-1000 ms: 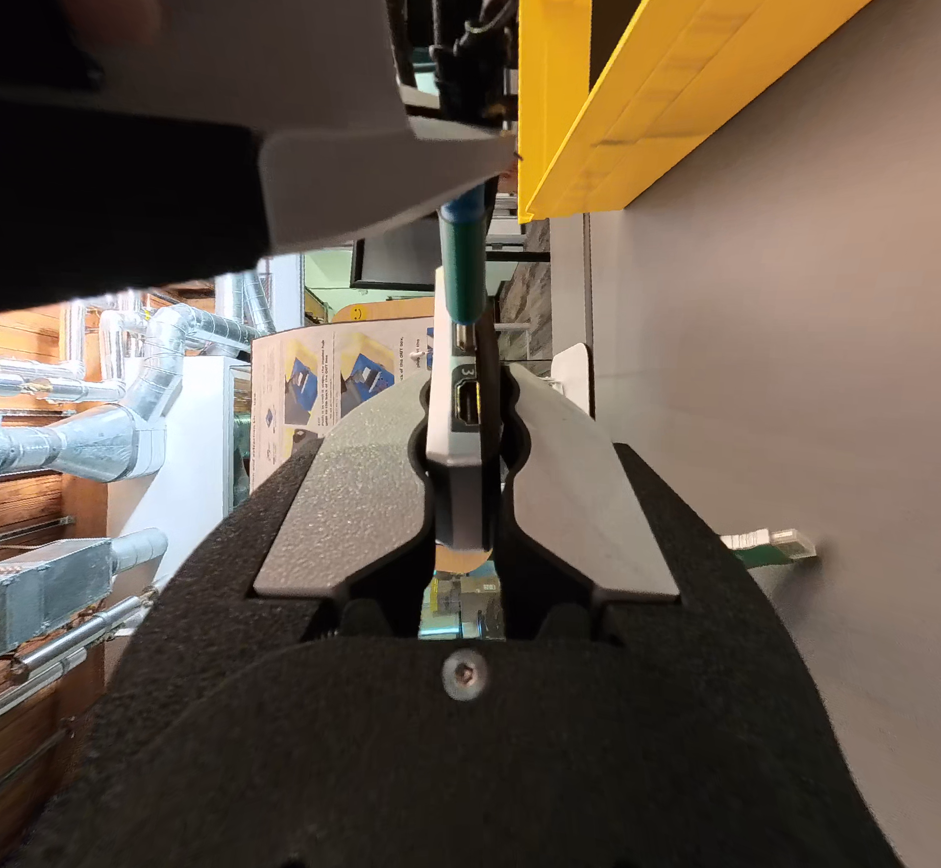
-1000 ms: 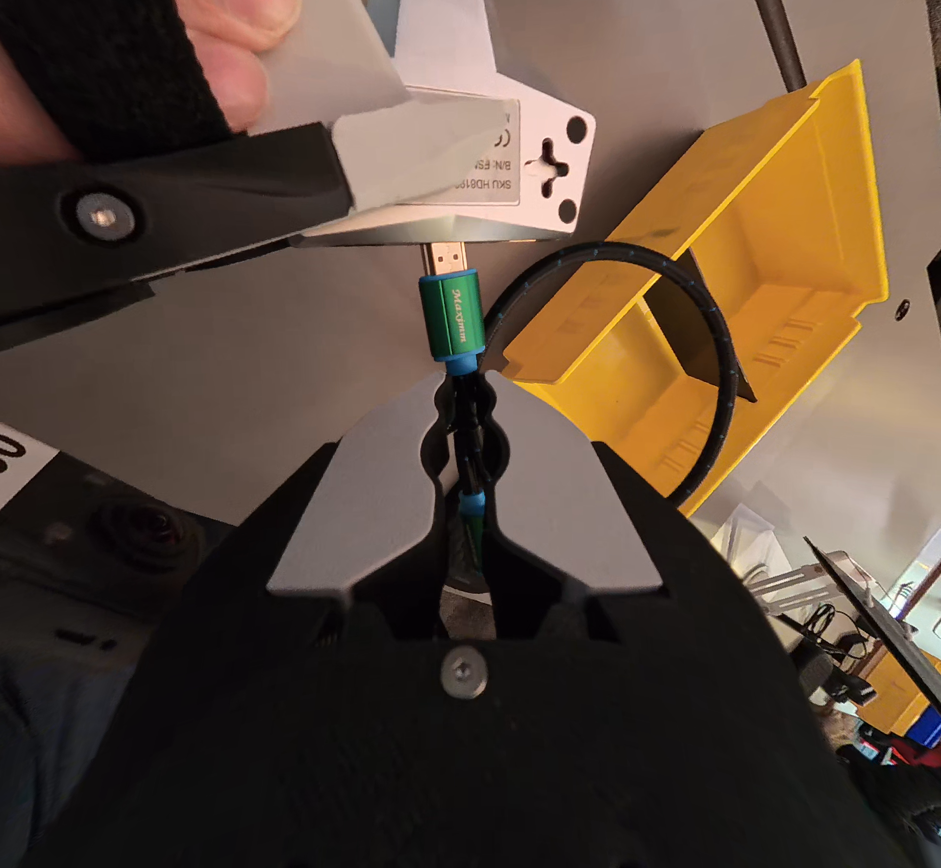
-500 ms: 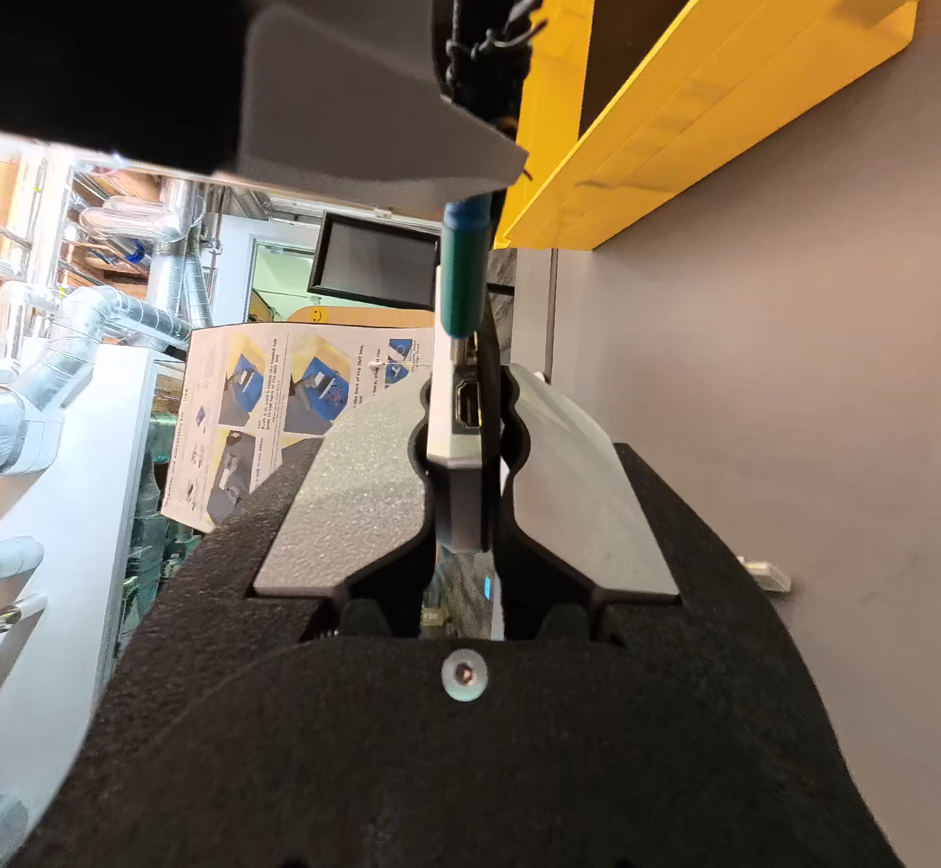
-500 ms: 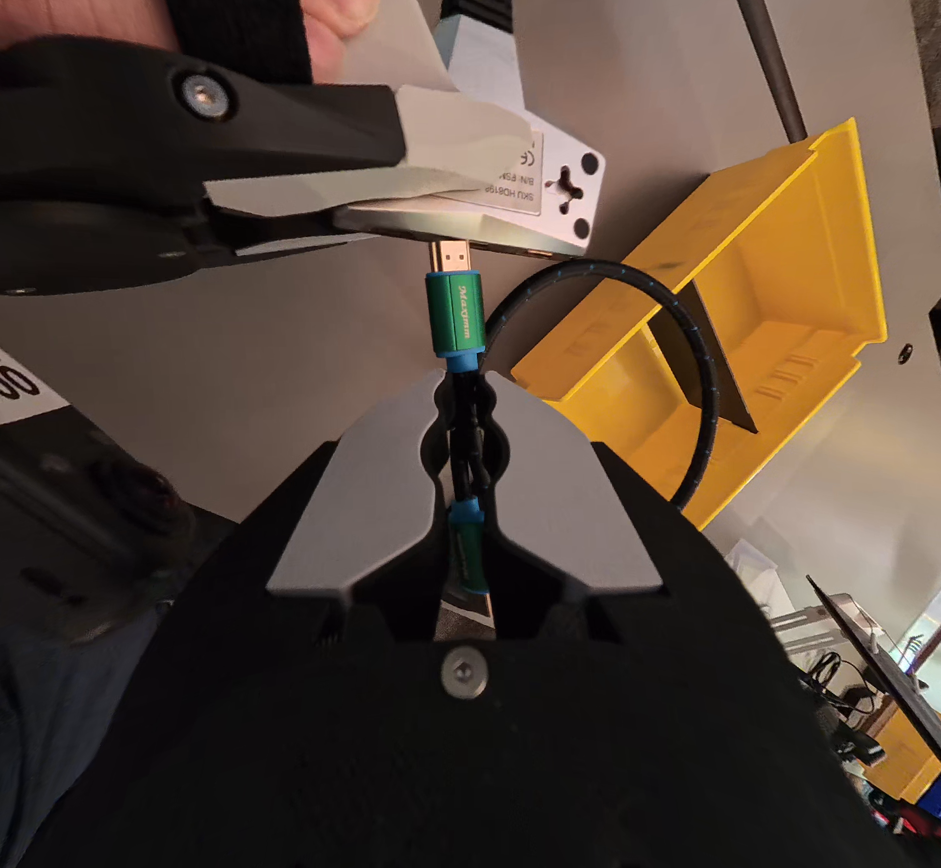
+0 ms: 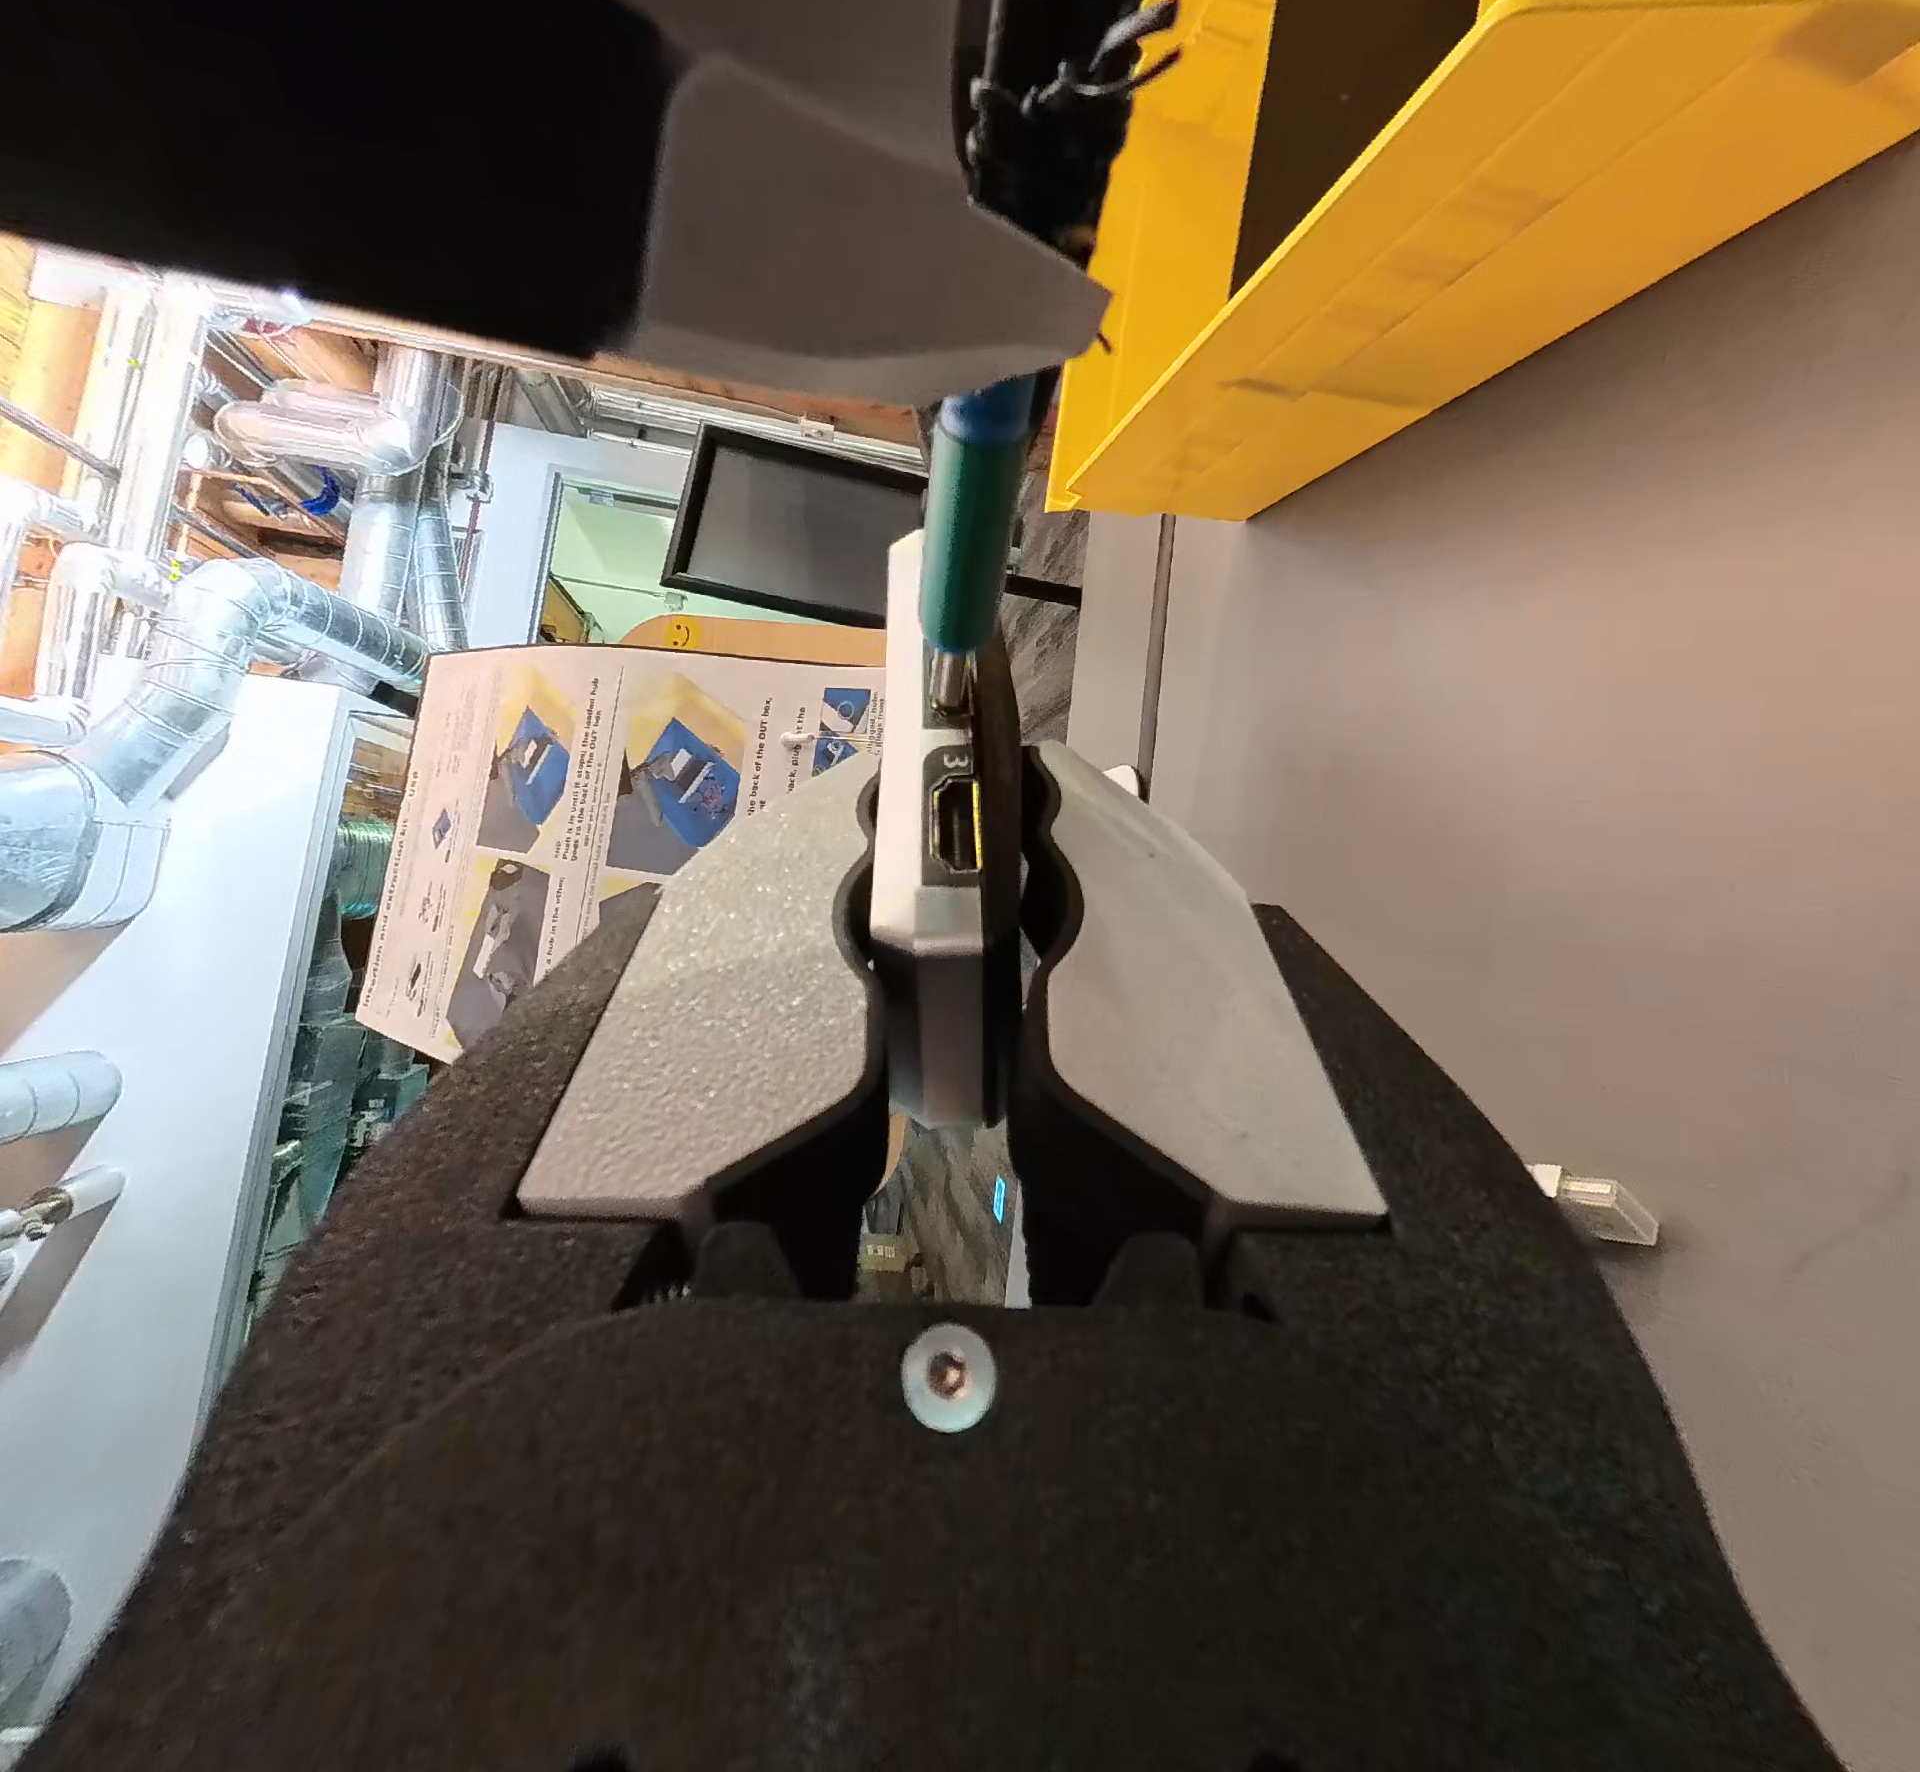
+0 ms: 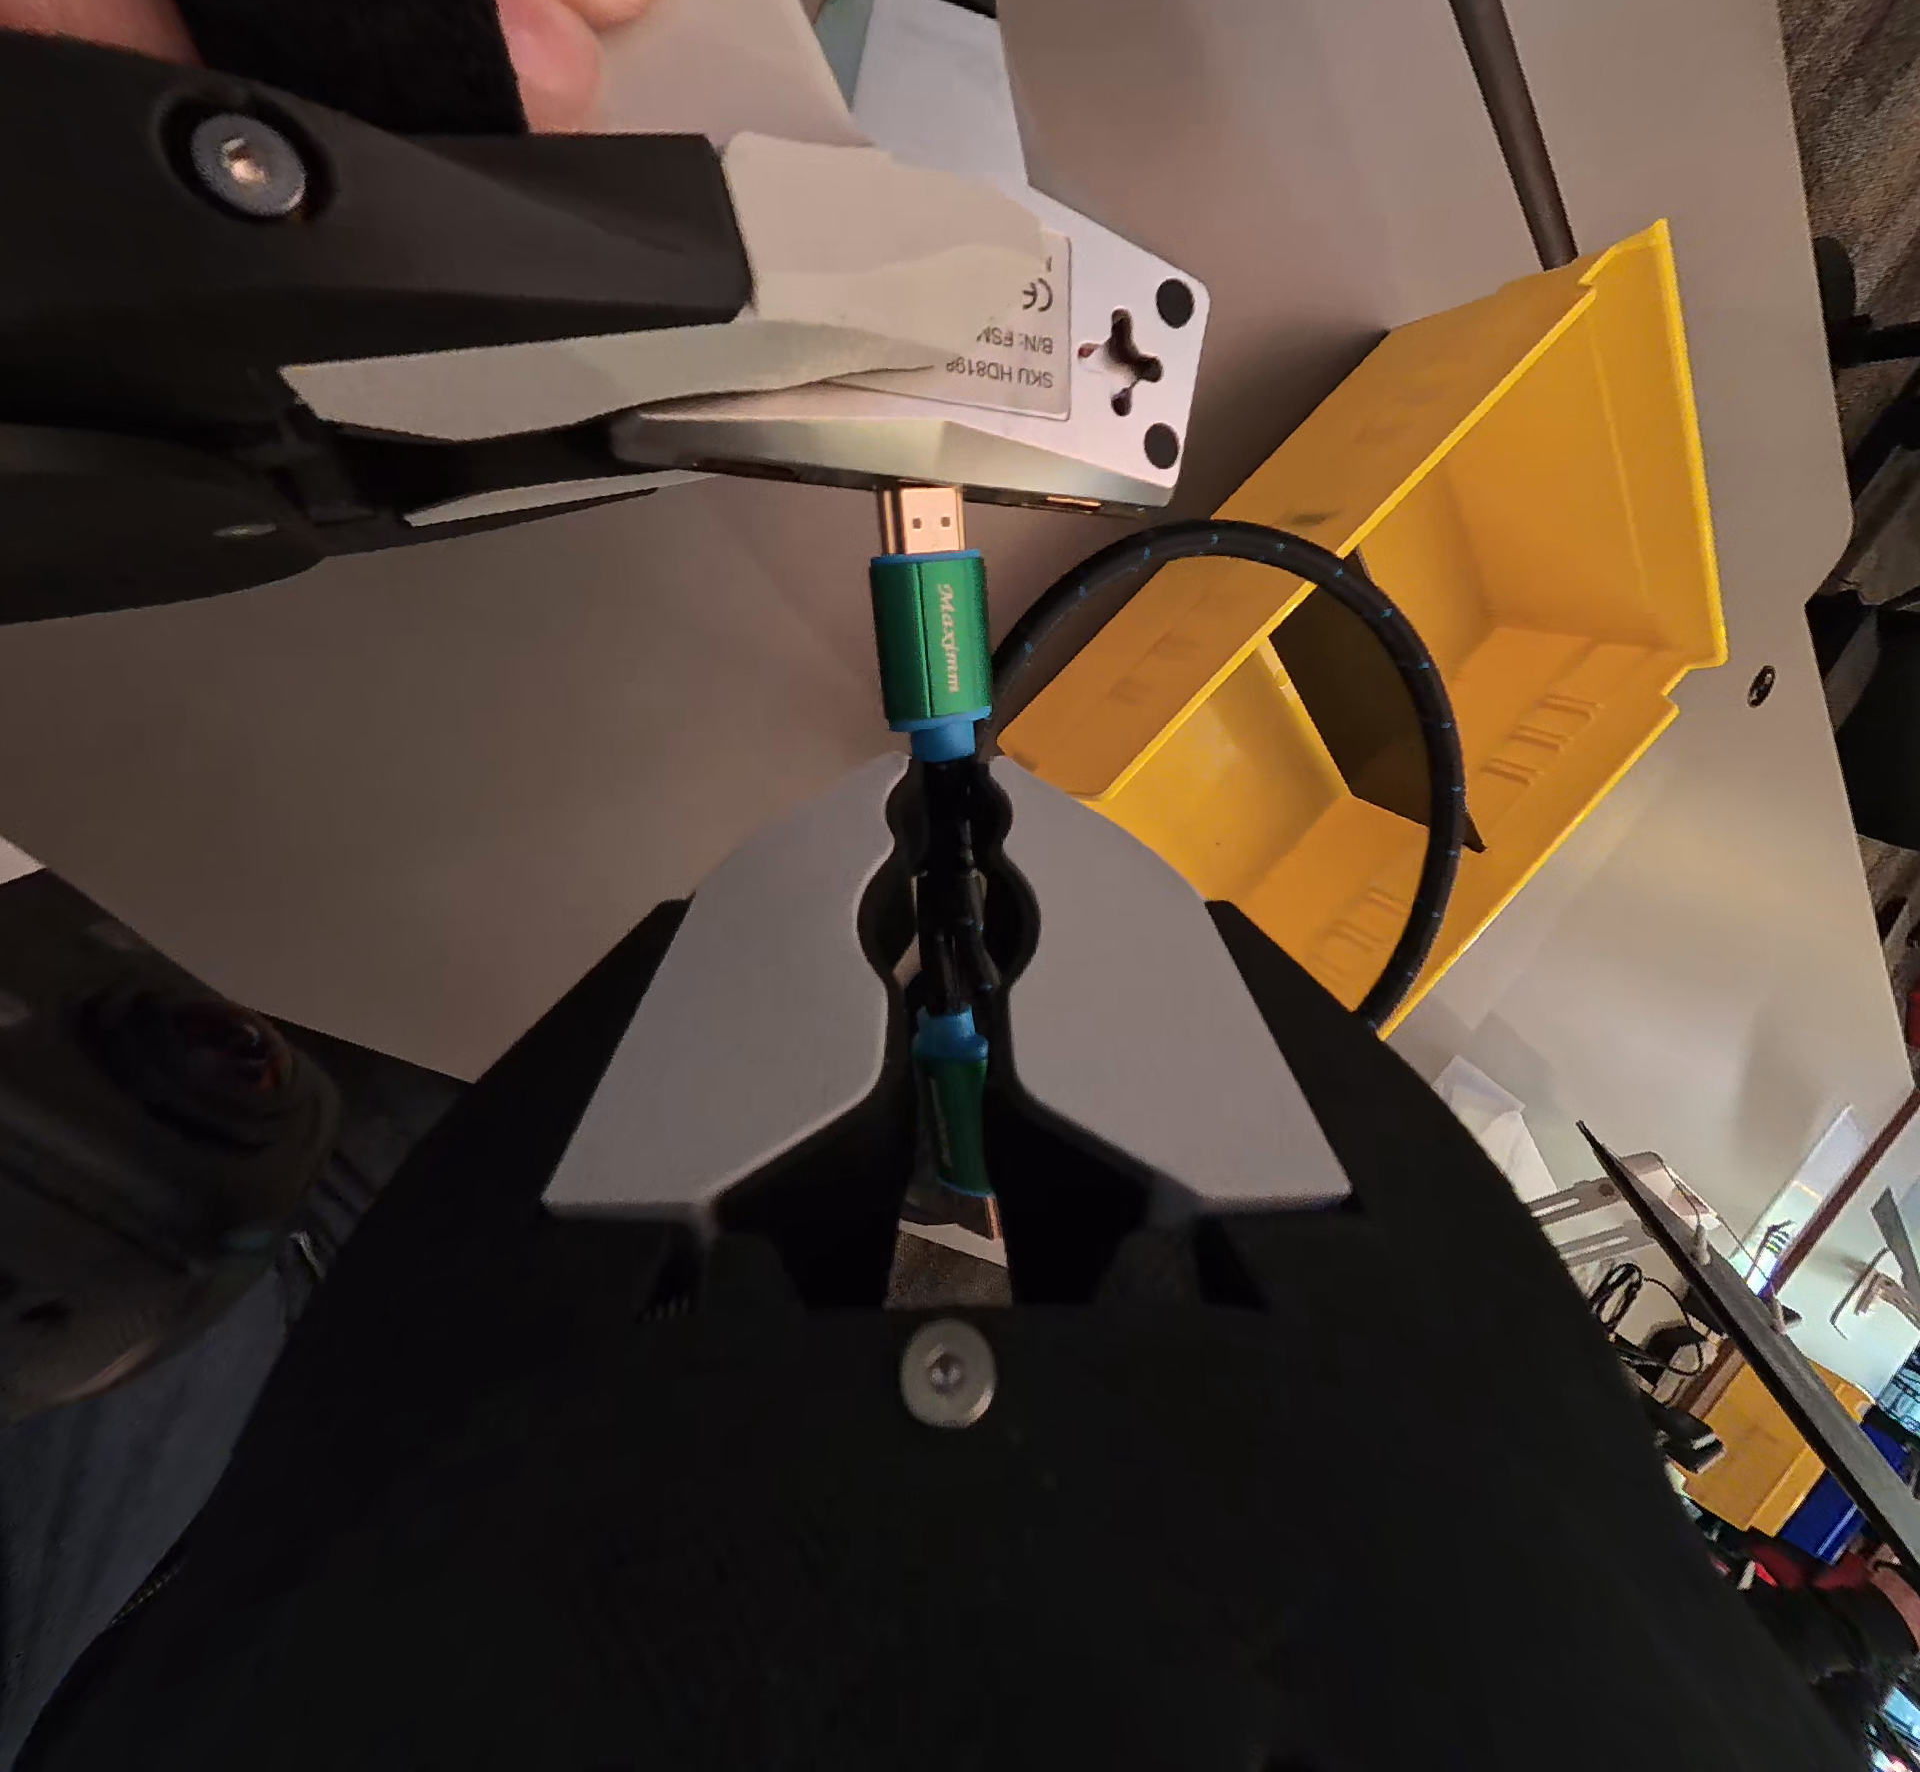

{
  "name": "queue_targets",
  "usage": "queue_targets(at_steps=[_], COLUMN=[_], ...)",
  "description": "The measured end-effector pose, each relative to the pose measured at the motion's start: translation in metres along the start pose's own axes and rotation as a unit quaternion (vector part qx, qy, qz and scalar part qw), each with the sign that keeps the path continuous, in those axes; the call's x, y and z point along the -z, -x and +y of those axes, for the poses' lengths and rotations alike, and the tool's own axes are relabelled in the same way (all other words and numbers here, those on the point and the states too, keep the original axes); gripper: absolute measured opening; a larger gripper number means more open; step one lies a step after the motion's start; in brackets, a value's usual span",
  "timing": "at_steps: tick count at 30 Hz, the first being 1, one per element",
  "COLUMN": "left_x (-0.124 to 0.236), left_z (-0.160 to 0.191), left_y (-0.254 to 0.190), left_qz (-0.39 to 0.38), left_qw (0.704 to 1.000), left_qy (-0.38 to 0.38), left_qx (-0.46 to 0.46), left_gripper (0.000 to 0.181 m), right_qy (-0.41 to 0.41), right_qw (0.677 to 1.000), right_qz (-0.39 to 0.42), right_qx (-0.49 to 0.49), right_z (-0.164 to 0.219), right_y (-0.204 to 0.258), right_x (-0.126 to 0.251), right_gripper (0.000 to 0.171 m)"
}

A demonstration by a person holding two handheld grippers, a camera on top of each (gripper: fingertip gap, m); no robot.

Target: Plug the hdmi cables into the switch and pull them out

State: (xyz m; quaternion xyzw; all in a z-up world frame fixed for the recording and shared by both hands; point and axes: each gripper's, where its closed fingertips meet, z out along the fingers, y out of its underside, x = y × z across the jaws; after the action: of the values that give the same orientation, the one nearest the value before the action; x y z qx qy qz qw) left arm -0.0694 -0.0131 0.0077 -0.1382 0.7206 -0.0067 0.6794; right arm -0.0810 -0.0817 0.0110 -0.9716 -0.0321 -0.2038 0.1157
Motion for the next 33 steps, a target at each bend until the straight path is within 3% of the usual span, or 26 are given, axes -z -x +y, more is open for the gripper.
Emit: queue_targets(at_steps=[33], left_x=[-0.0005], left_z=[0.0031], left_y=[0.0027], left_qz=[0.011], left_qw=[1.000], left_qy=[0.003], left_qx=[0.022], left_gripper=[0.023], right_qy=[0.009], right_qw=[1.000], right_qz=[0.008], right_qx=[0.004], right_z=[0.0013], right_y=[0.0015], right_x=[0.0009], right_gripper=[0.007])
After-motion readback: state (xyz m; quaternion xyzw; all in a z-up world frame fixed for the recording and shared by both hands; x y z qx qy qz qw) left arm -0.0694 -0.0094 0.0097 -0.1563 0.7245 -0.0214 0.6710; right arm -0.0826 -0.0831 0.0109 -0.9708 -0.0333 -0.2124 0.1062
